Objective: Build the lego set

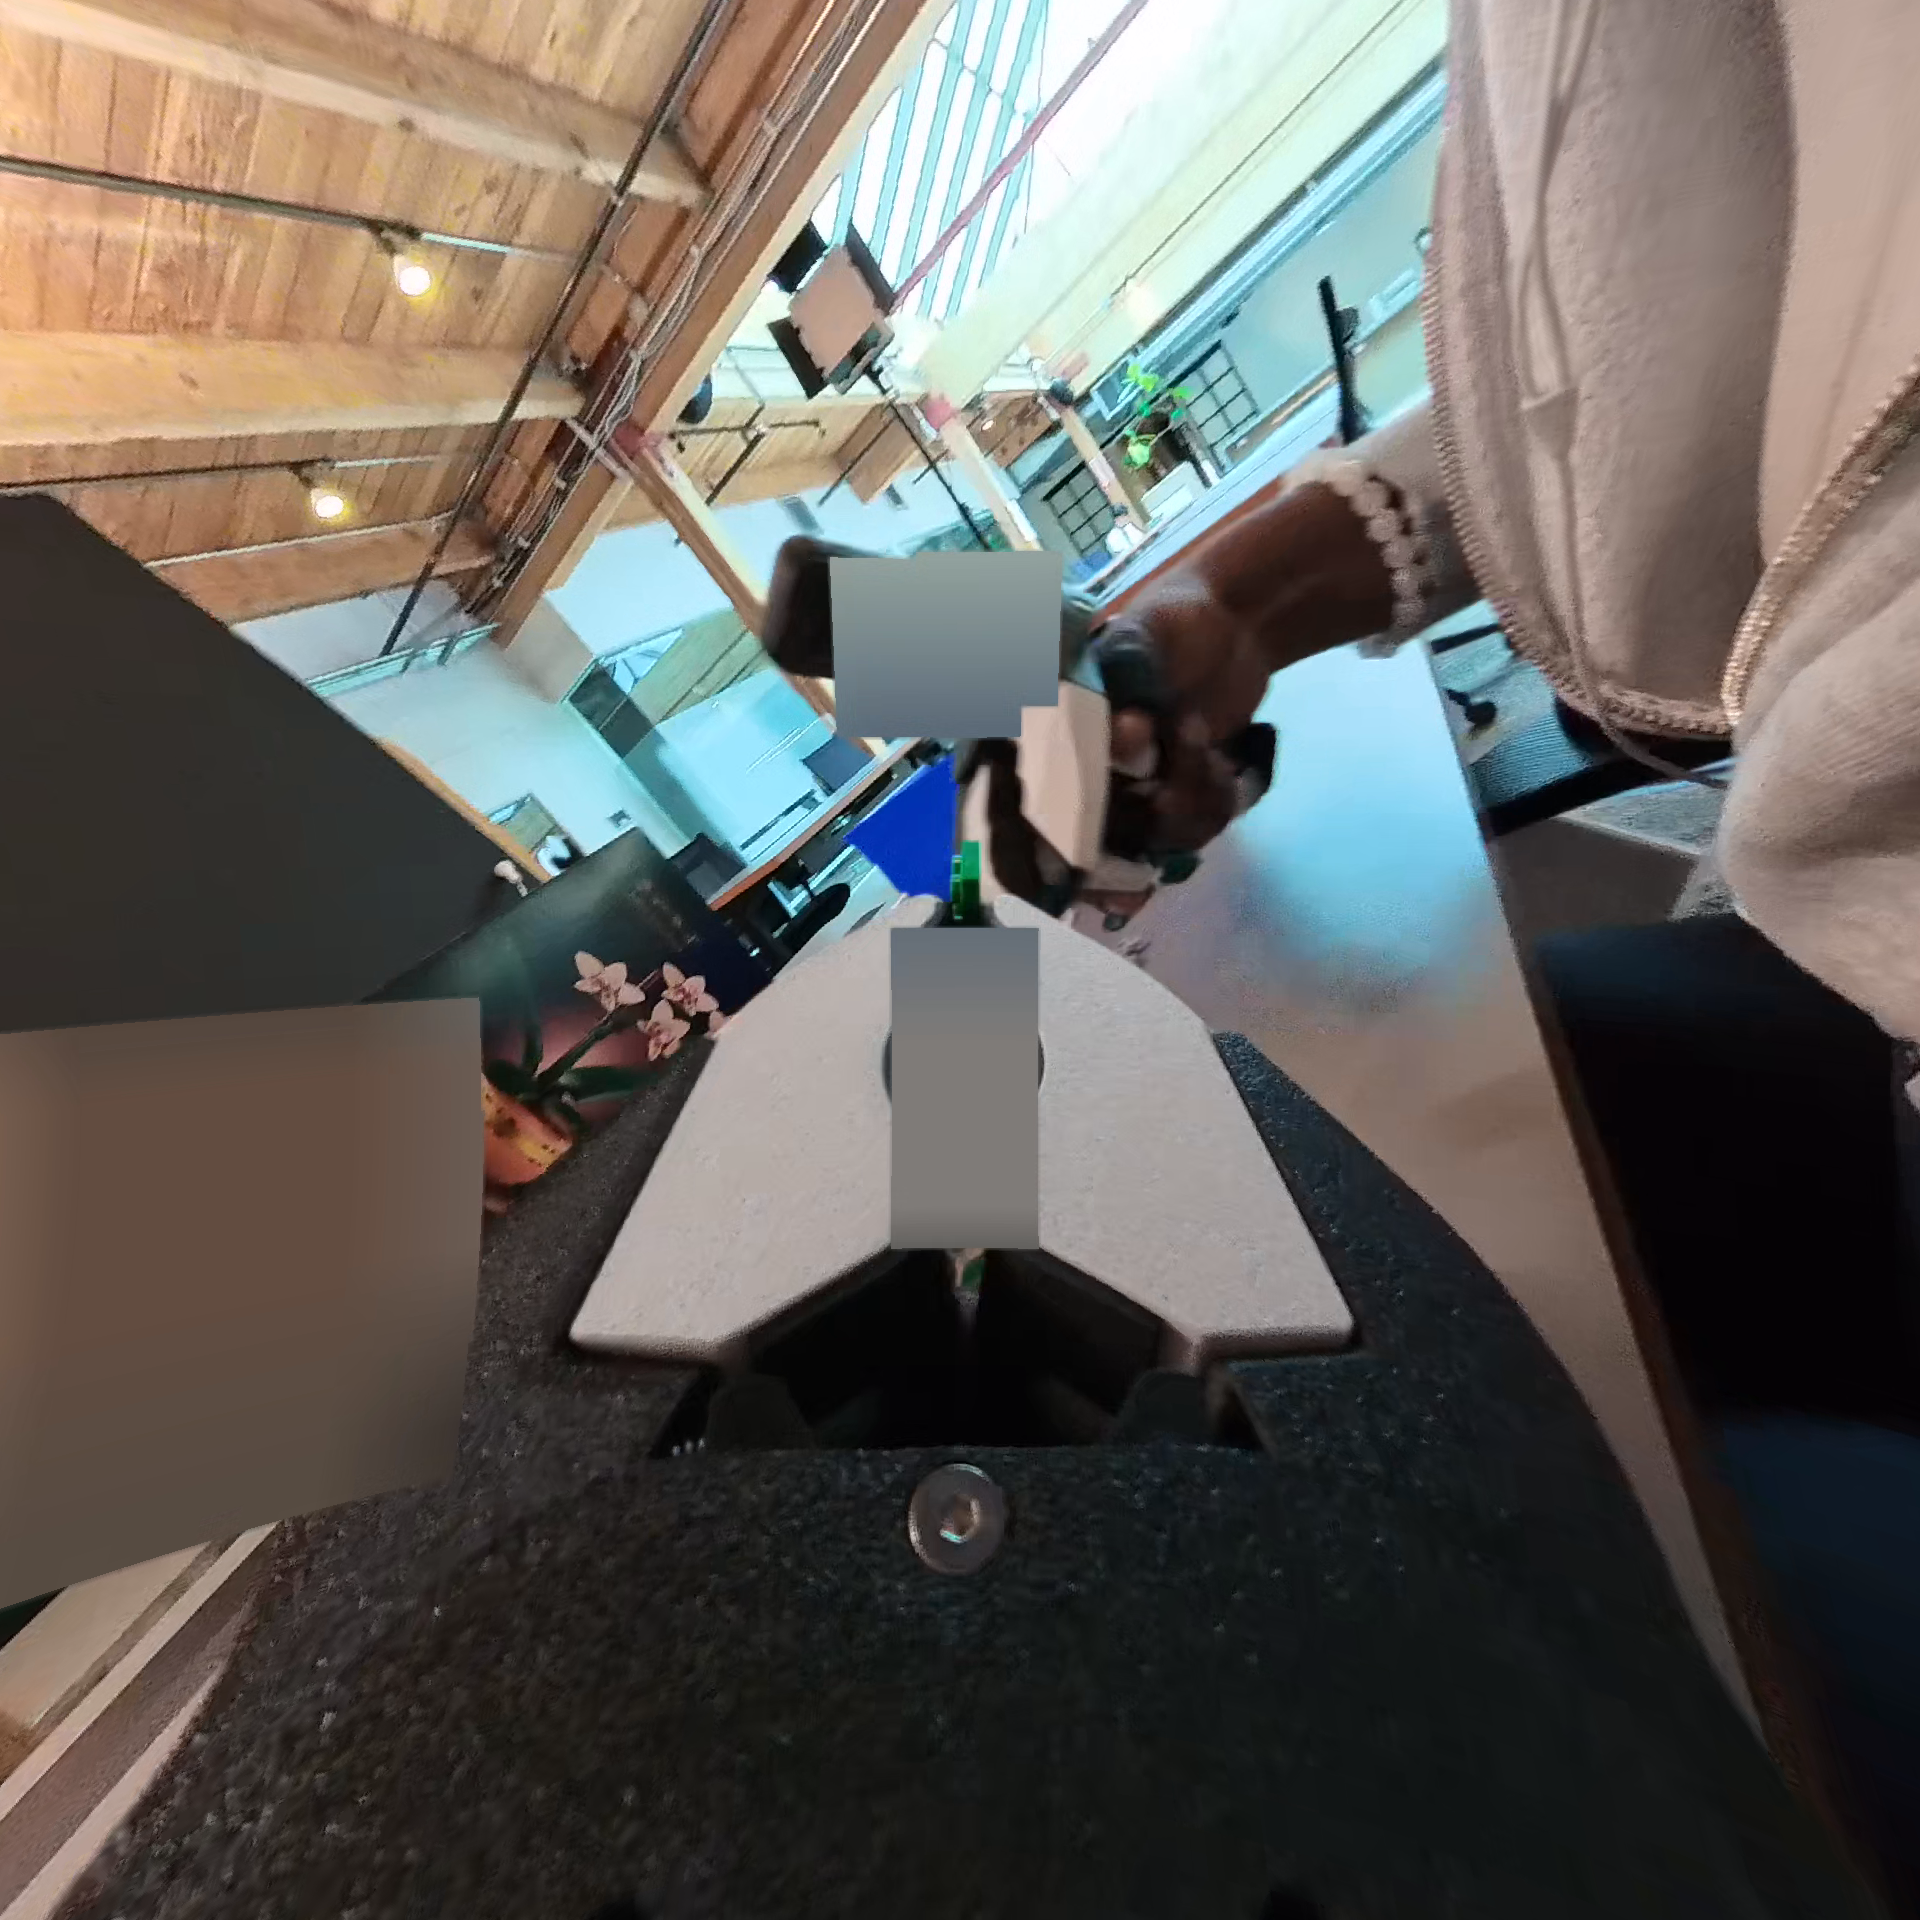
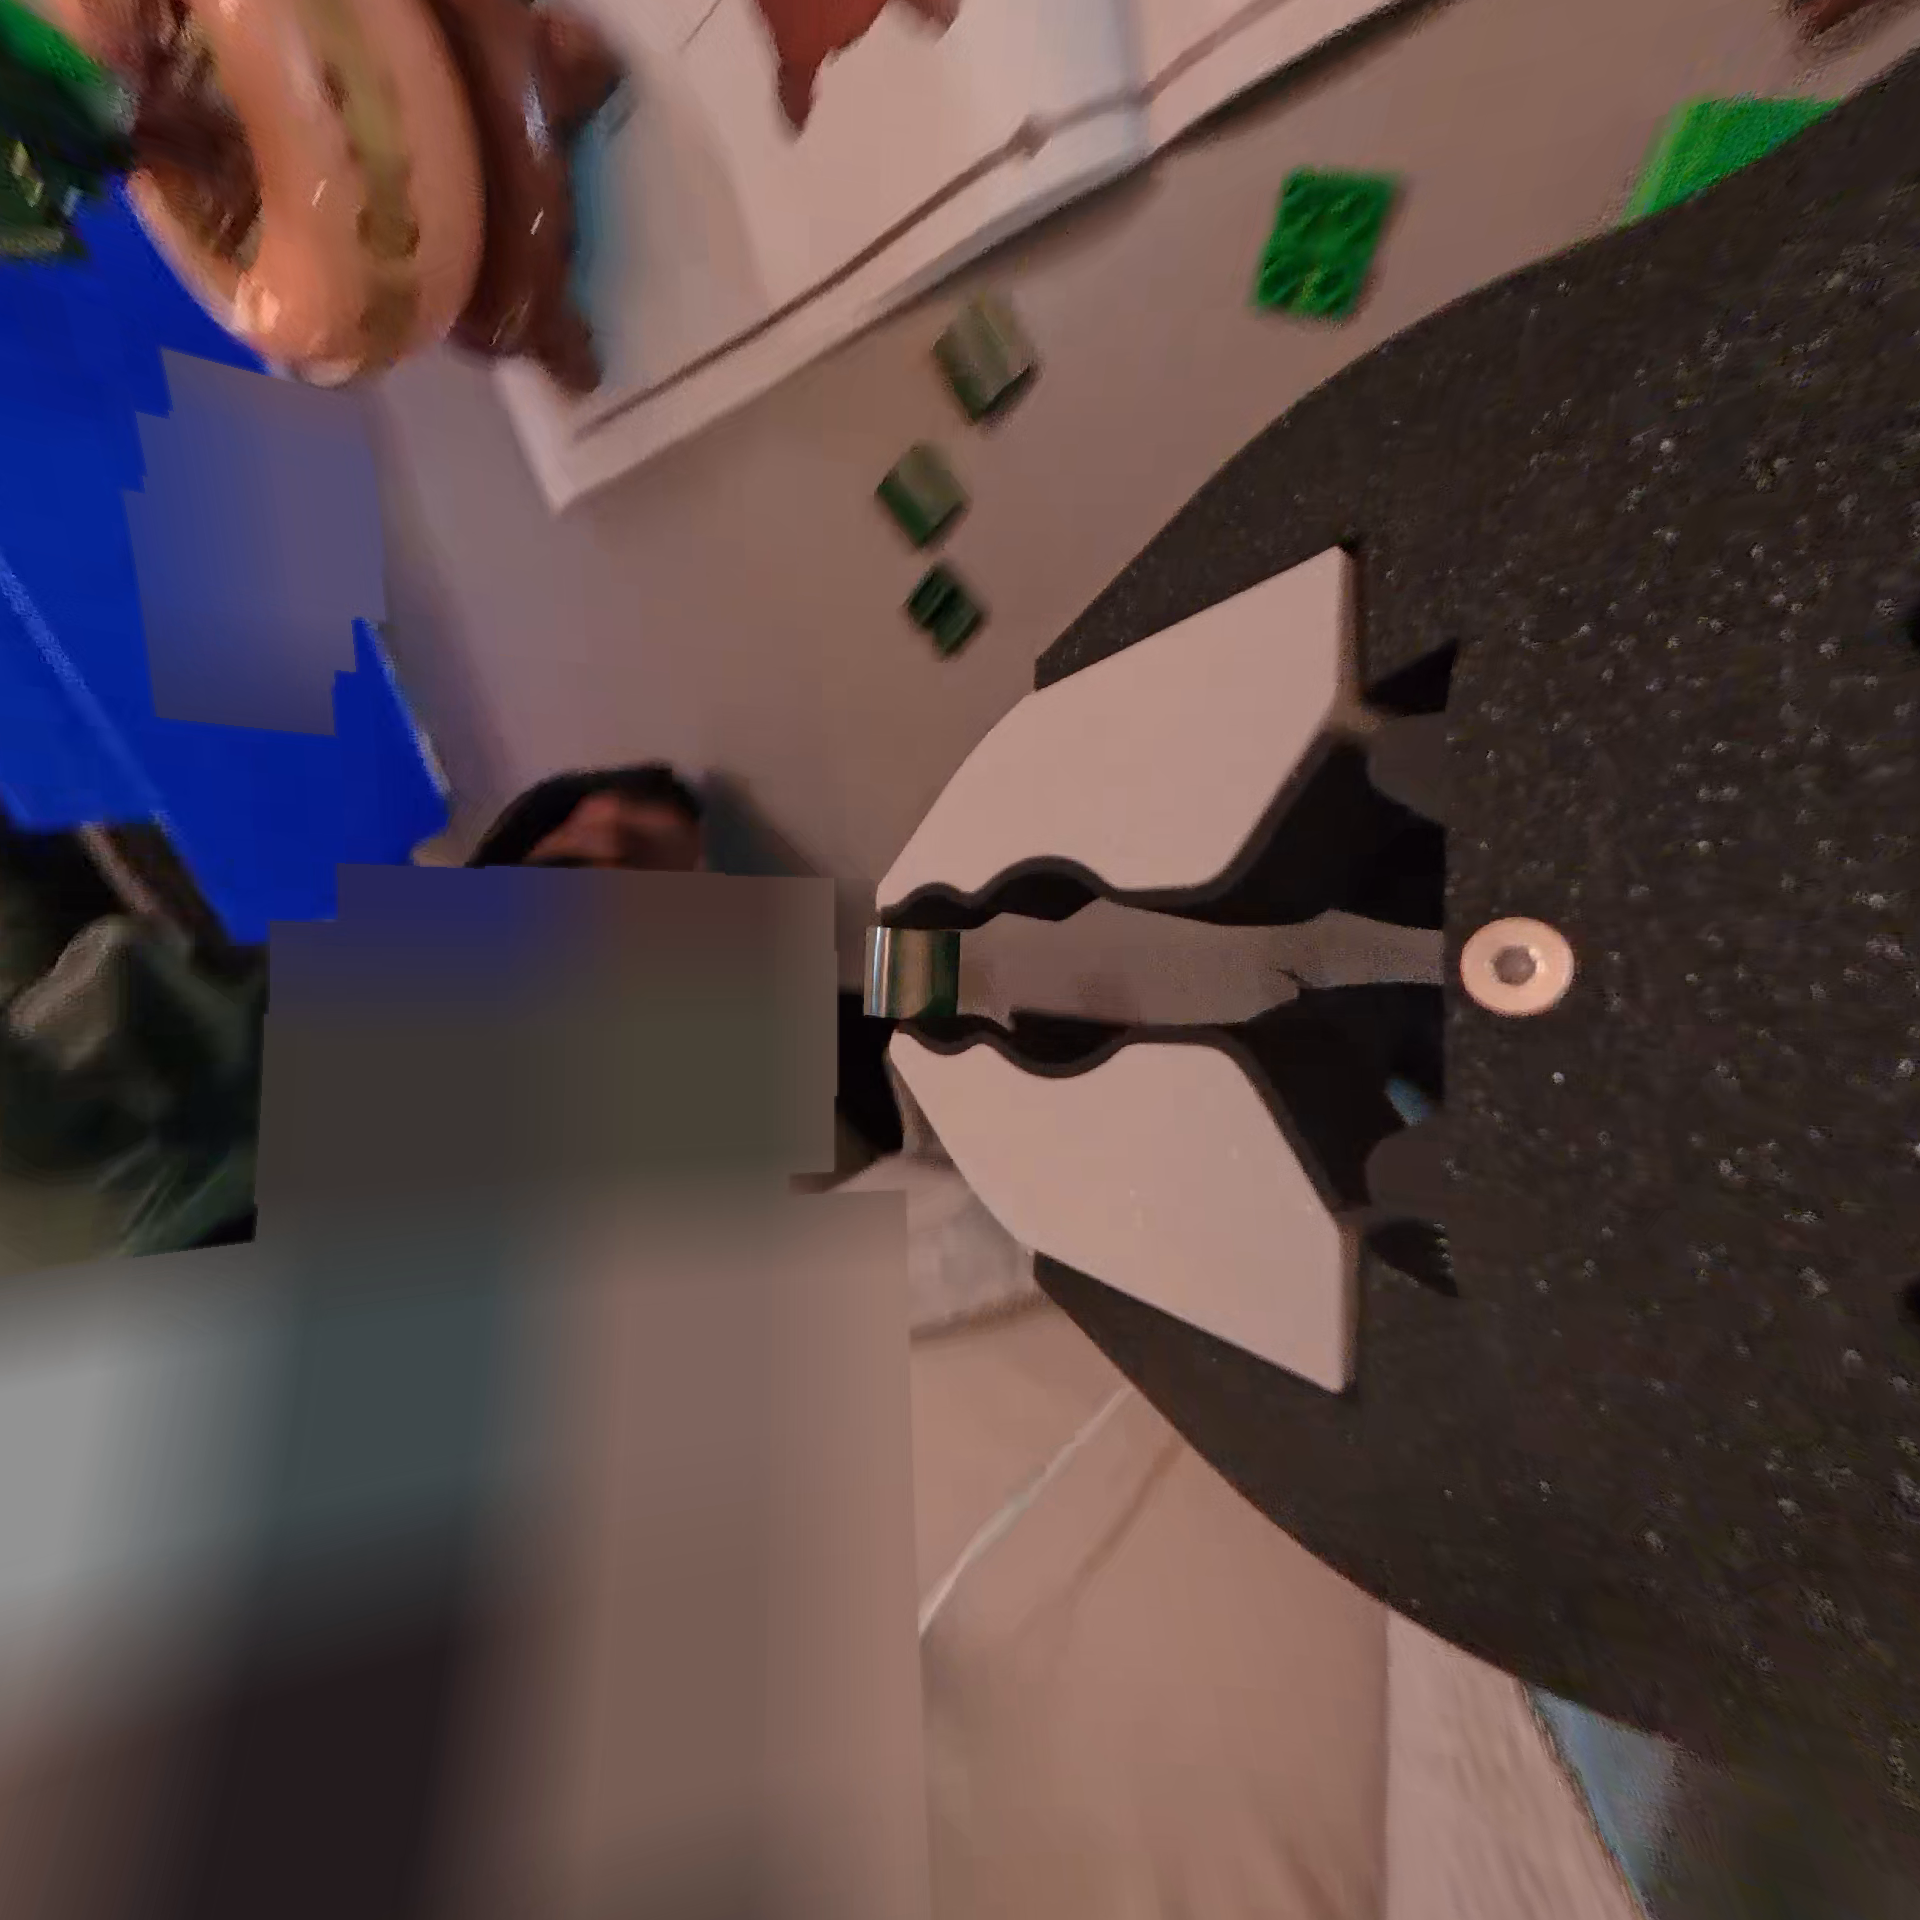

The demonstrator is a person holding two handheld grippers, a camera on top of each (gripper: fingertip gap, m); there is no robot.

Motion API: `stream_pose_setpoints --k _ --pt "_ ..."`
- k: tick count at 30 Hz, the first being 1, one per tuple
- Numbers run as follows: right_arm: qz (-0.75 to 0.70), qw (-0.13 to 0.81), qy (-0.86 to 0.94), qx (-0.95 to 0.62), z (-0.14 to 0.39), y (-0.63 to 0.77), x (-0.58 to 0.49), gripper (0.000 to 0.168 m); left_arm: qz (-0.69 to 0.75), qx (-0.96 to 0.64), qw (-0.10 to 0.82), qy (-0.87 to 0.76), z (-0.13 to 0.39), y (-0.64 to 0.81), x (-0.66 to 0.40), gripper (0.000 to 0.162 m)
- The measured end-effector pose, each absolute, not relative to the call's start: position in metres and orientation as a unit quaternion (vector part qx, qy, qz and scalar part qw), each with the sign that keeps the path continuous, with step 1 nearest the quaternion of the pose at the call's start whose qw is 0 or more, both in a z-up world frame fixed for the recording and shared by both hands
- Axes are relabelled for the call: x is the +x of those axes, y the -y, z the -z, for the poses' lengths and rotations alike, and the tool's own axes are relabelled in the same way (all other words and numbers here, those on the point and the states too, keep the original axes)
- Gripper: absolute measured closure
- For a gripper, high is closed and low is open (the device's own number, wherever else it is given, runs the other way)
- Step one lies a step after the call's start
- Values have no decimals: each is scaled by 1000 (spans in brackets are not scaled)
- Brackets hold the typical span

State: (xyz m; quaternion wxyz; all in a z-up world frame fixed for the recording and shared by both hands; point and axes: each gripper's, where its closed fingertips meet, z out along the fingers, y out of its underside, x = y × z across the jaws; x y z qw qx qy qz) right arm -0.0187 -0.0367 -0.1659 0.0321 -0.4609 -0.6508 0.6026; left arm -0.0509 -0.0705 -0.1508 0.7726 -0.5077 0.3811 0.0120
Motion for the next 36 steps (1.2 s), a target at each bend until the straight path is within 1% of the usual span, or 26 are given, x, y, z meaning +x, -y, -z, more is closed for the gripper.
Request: stream_pose_setpoints --k 3,7,10,17,28,36 --pt "-639 -27 639 -427 148 53 -19 153 -12 -501 765 -405 153 72 -38 158" --pt "-671 -143 592 -423 140 68 -14 153 -27 -492 755 -432 153 76 -29 158" --pt "-653 -175 597 -431 144 74 -11 153 -46 -486 744 -456 153 81 -23 158" --pt "-616 -187 632 -433 148 80 -6 153 -64 -481 722 -493 157 86 -9 158" --pt "-568 -182 672 -439 156 78 -5 153 -68 -479 718 -500 158 86 -5 158" --pt "-568 -178 680 -428 153 79 -4 153 -77 -474 727 -492 155 85 -5 158"
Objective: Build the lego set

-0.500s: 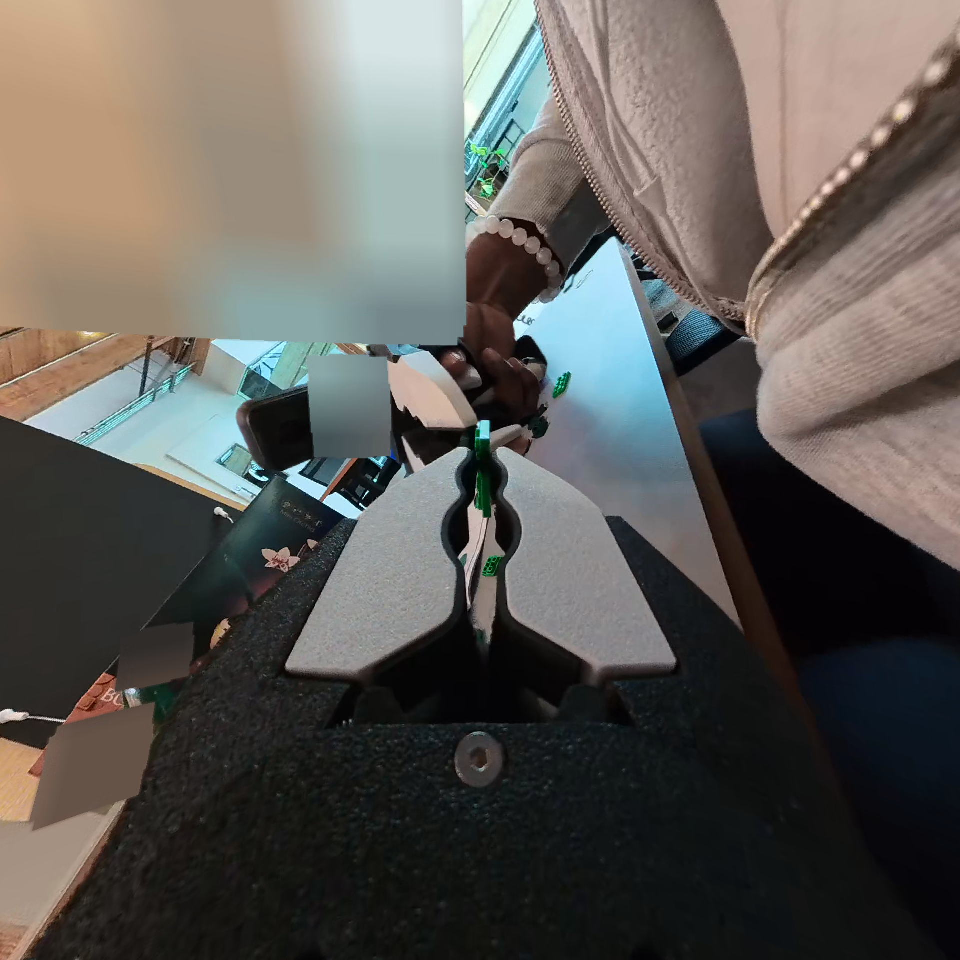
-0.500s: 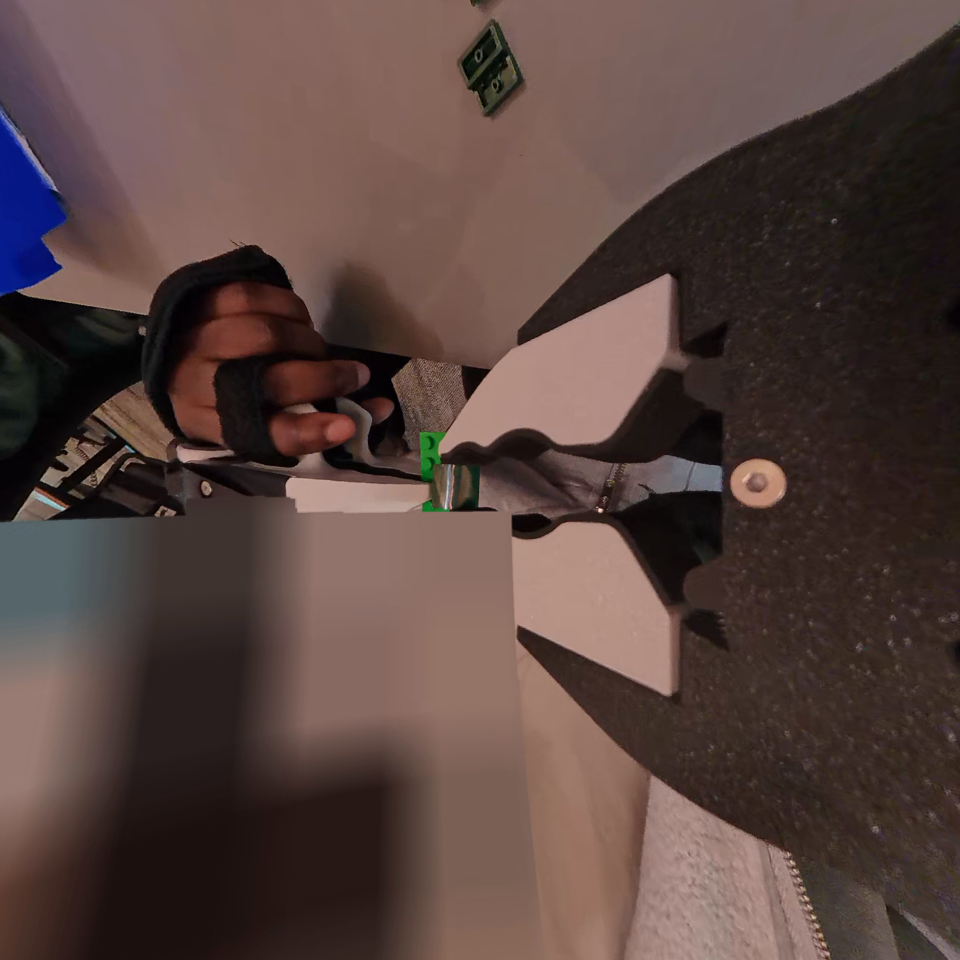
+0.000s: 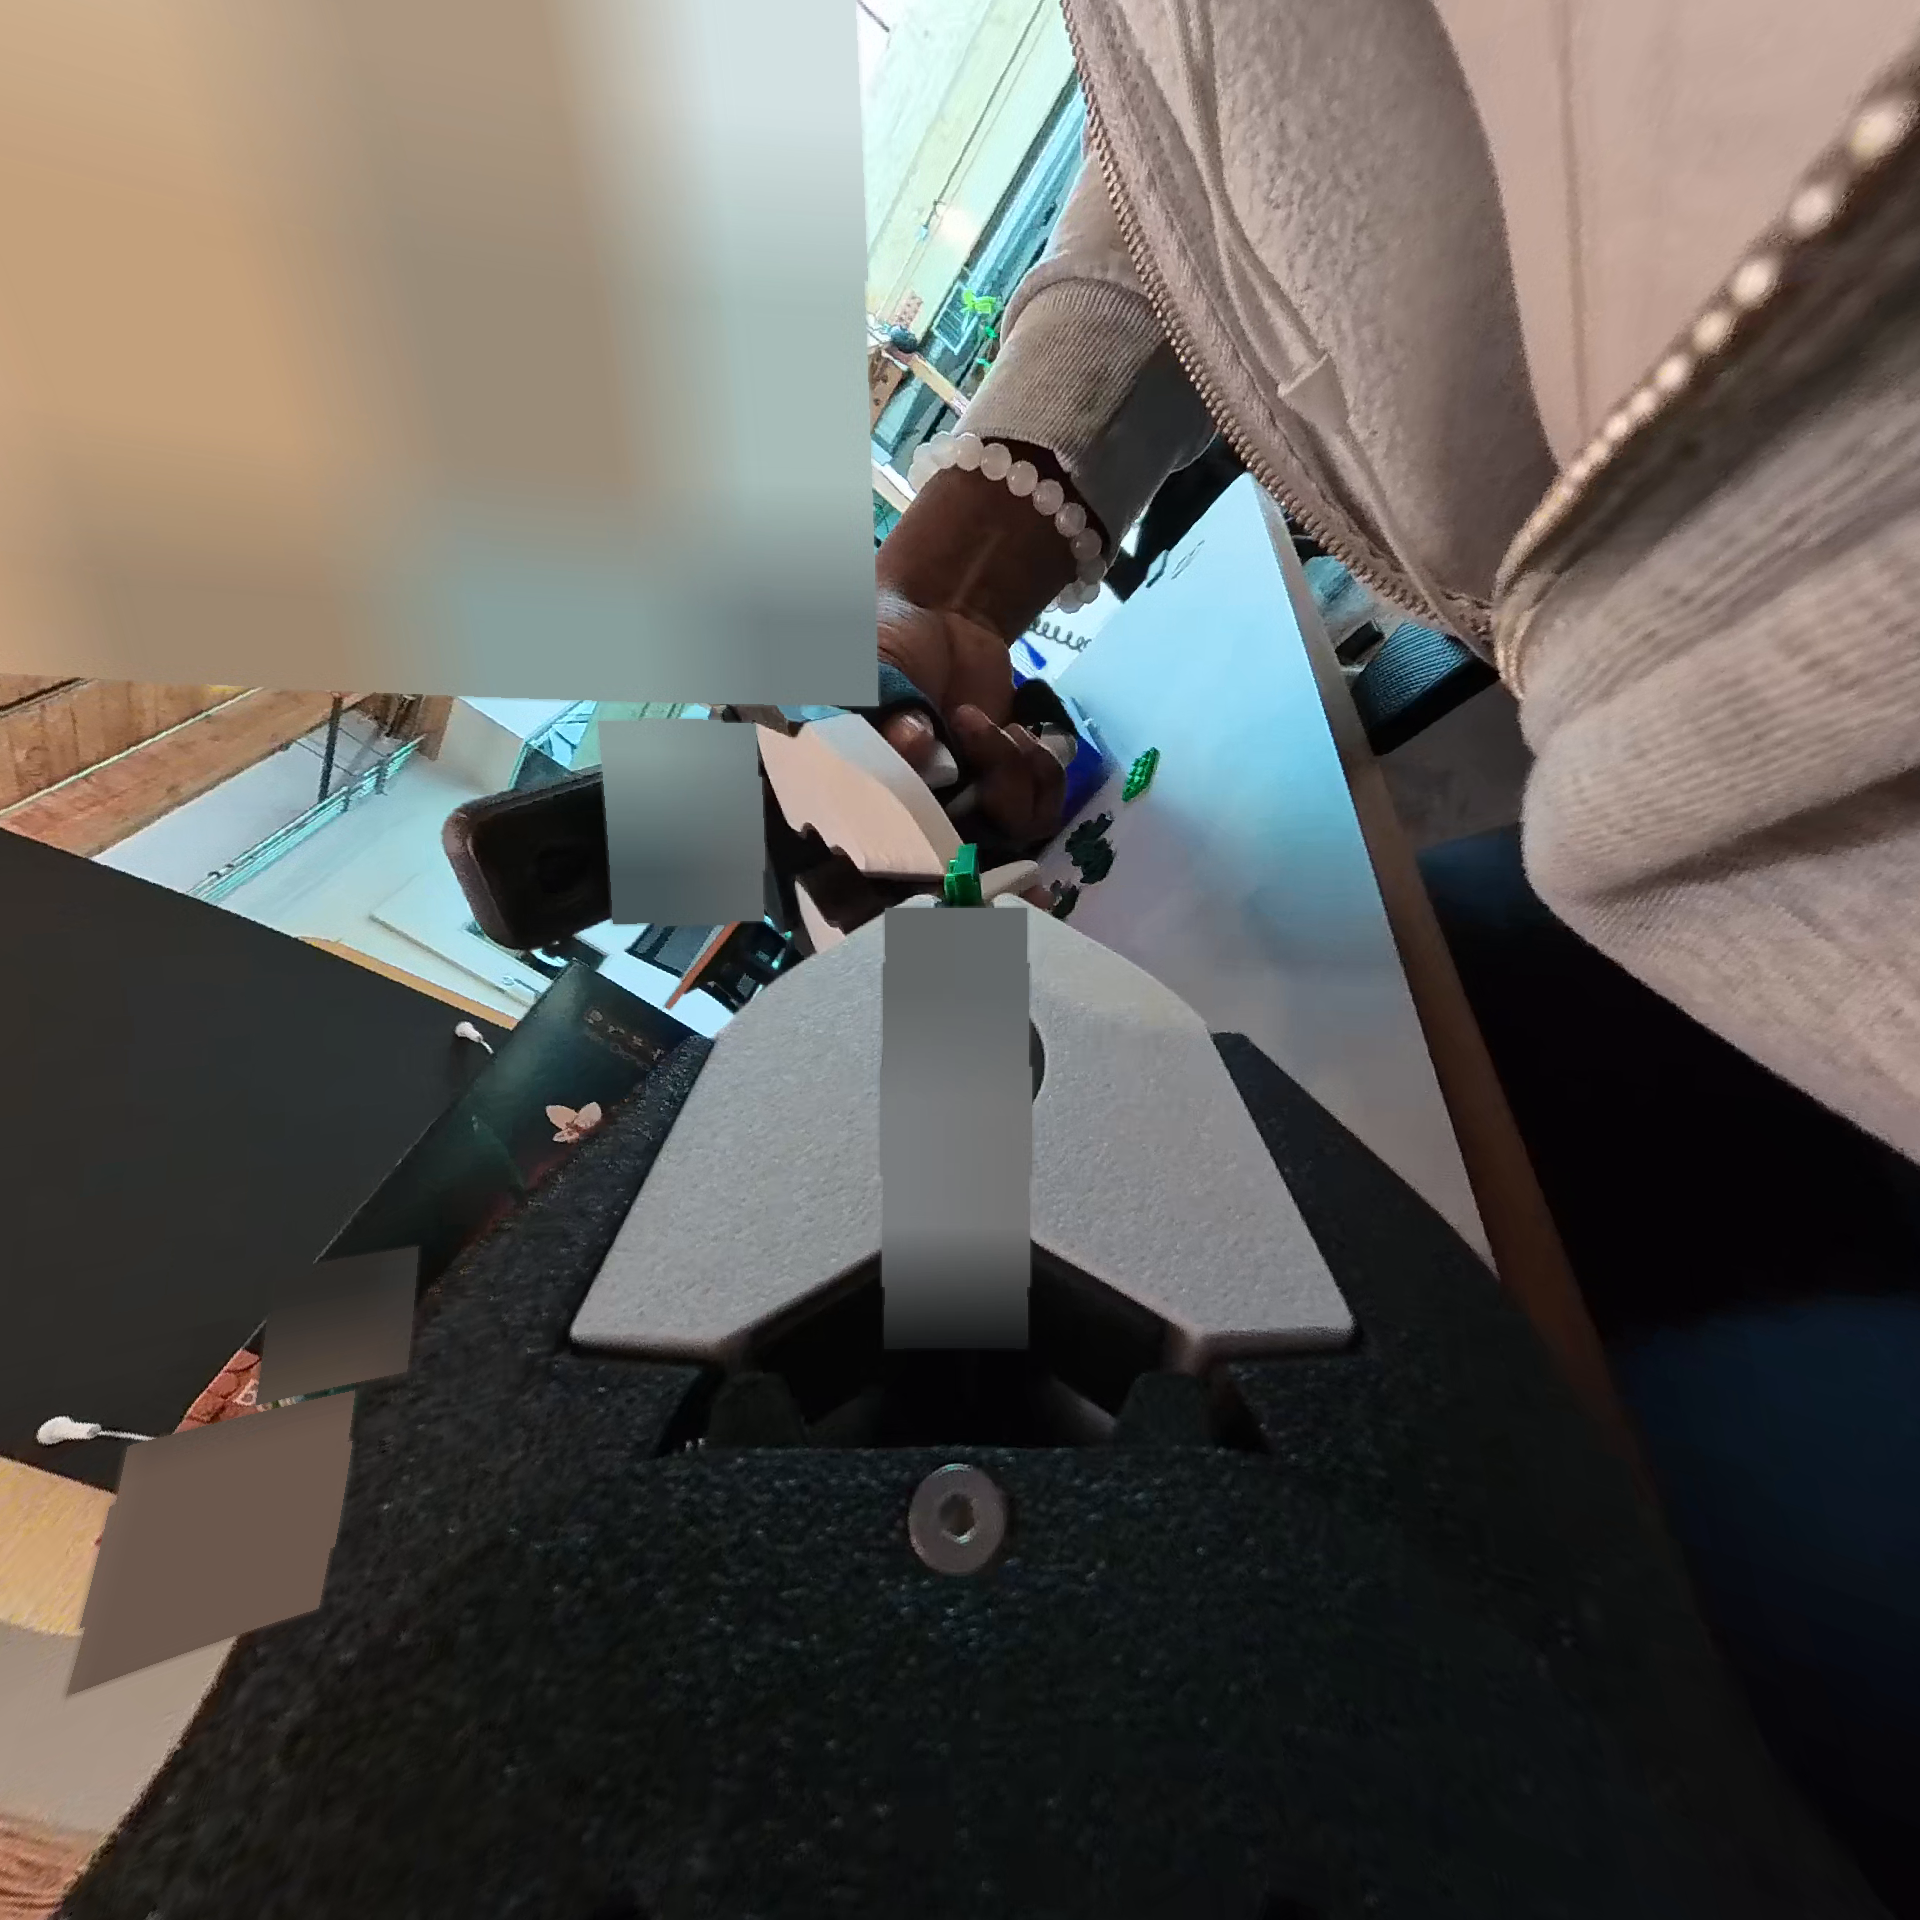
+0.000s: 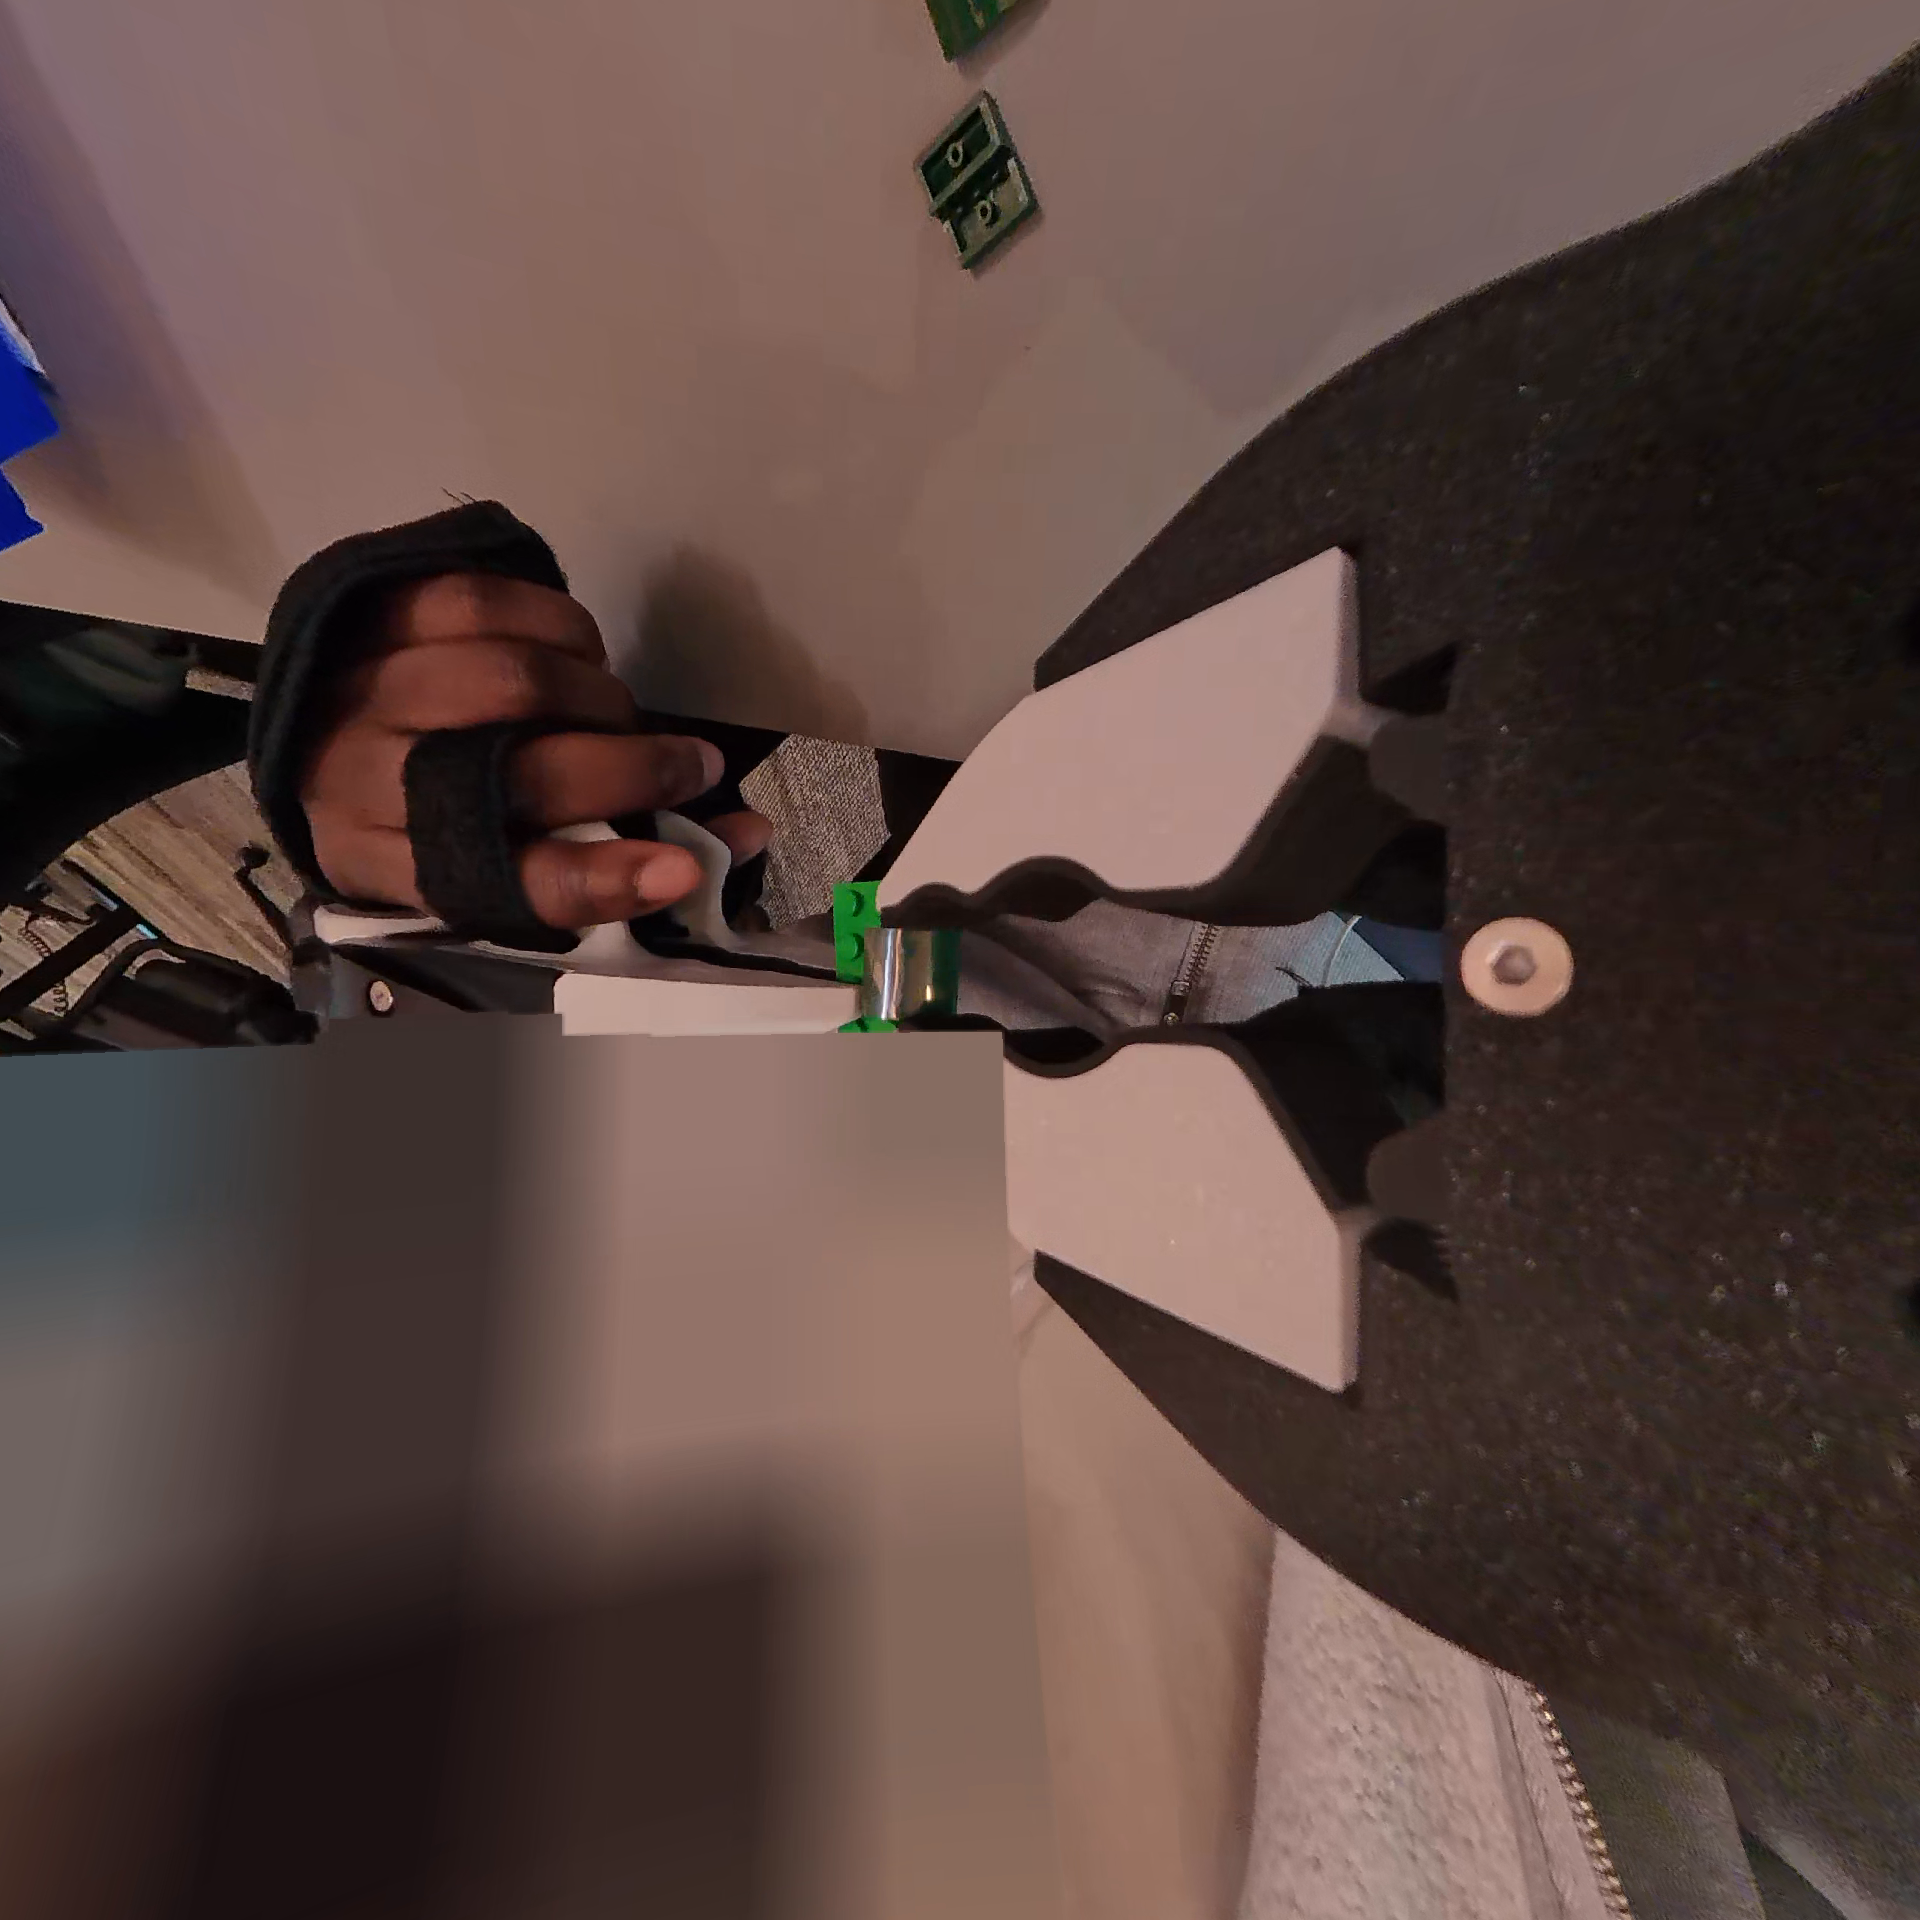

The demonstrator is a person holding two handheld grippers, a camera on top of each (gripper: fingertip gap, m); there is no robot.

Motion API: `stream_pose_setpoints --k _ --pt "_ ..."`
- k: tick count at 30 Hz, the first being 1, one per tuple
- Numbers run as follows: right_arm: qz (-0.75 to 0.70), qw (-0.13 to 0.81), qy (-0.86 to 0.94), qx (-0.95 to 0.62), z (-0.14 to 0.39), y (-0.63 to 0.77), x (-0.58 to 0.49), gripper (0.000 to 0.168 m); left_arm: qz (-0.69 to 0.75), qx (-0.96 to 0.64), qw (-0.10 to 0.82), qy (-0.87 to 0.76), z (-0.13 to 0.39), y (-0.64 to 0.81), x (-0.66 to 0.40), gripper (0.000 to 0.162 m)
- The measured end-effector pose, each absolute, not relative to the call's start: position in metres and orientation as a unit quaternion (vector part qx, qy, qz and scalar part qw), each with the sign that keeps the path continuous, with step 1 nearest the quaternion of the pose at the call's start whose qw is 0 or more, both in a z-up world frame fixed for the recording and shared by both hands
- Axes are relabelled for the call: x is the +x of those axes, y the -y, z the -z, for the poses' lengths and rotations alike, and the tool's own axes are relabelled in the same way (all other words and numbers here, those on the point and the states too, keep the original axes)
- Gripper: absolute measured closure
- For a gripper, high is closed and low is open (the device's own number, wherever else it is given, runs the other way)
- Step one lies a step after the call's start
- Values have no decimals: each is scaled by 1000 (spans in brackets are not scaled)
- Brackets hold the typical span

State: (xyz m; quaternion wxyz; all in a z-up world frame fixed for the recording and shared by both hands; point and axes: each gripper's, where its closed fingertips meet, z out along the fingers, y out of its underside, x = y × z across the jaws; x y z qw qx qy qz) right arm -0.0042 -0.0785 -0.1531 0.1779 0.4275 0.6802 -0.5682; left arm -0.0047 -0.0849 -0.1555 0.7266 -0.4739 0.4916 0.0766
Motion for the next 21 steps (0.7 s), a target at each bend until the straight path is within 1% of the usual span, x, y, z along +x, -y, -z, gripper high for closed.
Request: stream_pose_setpoints --k 13,21 --pt "578 184 -676 418 150 79 -4 153 -105 -467 745 -464 150 80 -5 153" --pt "586 183 -673 413 144 79 -5 153 -132 -452 751 -463 145 81 -6 156"
